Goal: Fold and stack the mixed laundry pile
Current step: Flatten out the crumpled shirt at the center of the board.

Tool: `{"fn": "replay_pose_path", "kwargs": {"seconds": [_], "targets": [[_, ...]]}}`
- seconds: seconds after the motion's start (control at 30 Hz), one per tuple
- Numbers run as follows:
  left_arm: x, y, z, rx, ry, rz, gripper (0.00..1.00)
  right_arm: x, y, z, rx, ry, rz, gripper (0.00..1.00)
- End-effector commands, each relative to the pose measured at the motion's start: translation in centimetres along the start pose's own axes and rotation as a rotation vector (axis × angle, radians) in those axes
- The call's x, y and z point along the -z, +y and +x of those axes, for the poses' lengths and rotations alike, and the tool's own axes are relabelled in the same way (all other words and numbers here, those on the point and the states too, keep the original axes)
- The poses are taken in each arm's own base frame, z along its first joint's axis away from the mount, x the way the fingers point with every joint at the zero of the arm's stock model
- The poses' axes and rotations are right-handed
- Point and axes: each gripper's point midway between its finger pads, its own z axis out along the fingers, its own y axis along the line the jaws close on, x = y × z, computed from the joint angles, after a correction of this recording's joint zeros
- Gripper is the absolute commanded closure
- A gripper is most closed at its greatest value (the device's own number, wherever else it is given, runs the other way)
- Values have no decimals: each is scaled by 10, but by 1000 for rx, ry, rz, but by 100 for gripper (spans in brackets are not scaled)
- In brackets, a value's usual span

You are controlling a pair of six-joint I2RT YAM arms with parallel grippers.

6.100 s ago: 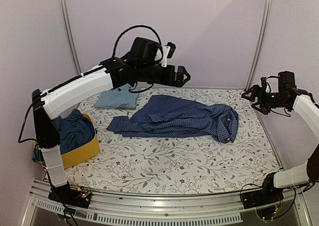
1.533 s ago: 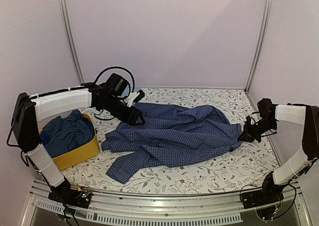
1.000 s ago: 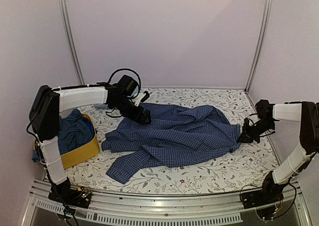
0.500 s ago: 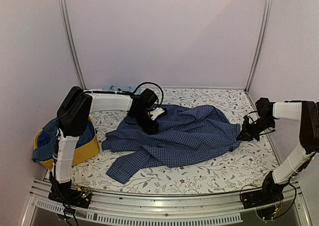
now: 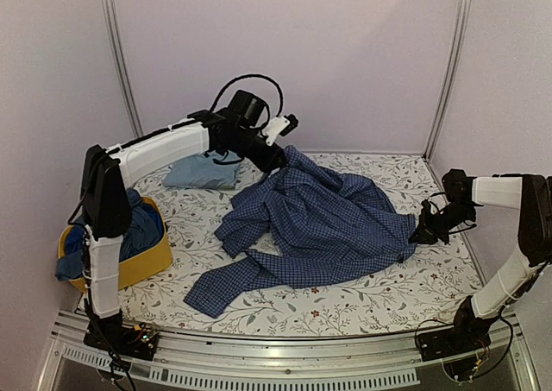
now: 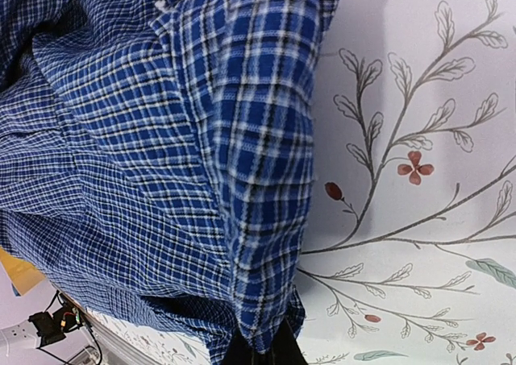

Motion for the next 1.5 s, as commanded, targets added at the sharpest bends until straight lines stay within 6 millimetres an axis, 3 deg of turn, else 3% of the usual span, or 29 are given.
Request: {"fn": "replay_pose_path", "kwargs": {"seconds": [0.0, 0.13, 0.17, 0.23, 0.3, 0.43, 0.5, 0.7, 0.8, 0.87, 0.97, 1.03, 1.17, 1.33, 1.4, 1.47], "targets": [[-16, 4, 8, -11, 42, 84, 73, 3, -1, -6, 14, -11, 16, 99], [-27, -13, 46, 4, 121, 163, 72, 3, -2, -7, 10, -13, 16, 99], [-28, -15, 52, 10, 126, 171, 68, 3, -2, -7, 8, -11, 15, 99], [-33, -14, 59, 22, 129, 156, 45, 2, -2, -7, 7, -9, 13, 99], [-43, -4, 63, 32, 136, 102, 32, 2, -2, -7, 6, -6, 12, 99], [-66, 19, 56, 61, 137, 22, 27, 0, -3, -5, 4, 5, 11, 99], [-65, 20, 39, 62, 105, 40, 27, 0, -2, -5, 7, 6, 11, 99], [-25, 0, 4, 31, -12, 165, 24, 3, 0, -10, 24, 0, 10, 99], [-12, 23, -1, 109, -60, 141, 14, 3, 2, -12, 27, -3, 2, 99], [-17, 47, 4, 200, -57, 119, 10, 3, 2, -11, 28, -1, -3, 99], [-36, 64, 18, 260, -6, 97, 6, 1, 1, -10, 26, 4, -3, 99], [-55, 66, 29, 270, 29, 111, 4, 1, 1, -7, 25, 8, -3, 99], [-70, 55, 31, 281, 36, 204, 1, 2, 1, -7, 26, 6, -5, 99], [-75, 34, 32, 302, 1, 342, 5, 2, 3, -5, 24, 8, -13, 98], [-75, 29, 30, 323, -10, 381, 19, 2, 3, -4, 27, 11, -18, 97], [-73, 30, 29, 339, -13, 393, 47, 1, 4, -2, 26, 16, -24, 97]]}}
